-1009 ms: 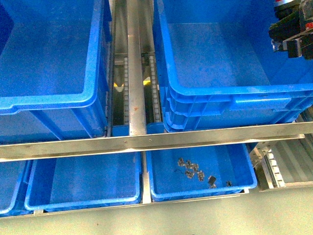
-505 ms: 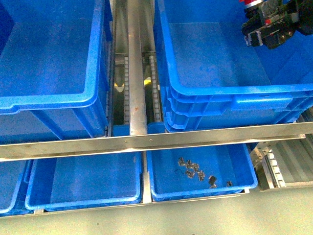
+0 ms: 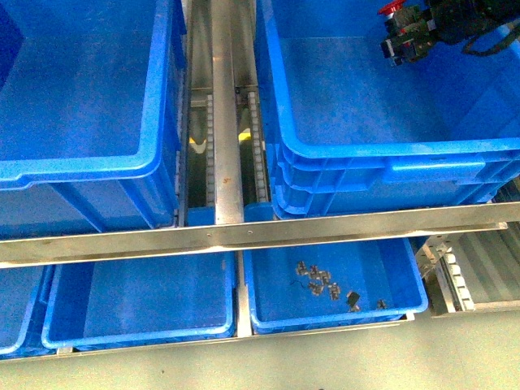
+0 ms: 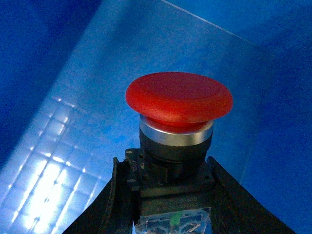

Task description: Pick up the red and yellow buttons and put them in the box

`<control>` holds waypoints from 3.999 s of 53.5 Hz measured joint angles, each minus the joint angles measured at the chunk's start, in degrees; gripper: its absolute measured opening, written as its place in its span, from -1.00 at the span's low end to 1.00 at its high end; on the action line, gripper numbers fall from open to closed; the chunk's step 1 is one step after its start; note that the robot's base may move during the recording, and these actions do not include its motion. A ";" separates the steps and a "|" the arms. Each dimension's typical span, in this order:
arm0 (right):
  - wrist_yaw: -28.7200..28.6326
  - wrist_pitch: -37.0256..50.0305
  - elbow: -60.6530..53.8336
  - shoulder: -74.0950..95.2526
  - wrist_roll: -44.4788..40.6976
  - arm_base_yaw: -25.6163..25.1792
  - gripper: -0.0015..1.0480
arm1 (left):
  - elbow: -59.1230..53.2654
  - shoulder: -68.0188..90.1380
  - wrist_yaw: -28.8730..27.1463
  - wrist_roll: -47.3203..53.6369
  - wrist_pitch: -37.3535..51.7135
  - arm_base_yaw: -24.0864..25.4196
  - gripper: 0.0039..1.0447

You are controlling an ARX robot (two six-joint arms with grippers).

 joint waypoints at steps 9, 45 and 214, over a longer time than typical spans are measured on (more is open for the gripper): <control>1.25 -6.75 14.38 8.96 0.42 0.33 -0.37 | 0.00 0.00 0.00 0.00 0.00 0.00 0.85; 6.91 -14.05 30.56 23.52 4.59 3.34 -0.13 | -9.31 -19.50 -37.64 1.73 24.72 -10.91 -0.21; 7.85 44.46 -92.02 -81.24 23.91 -5.99 -0.93 | -9.31 -19.61 -37.68 1.77 24.74 -10.97 -0.96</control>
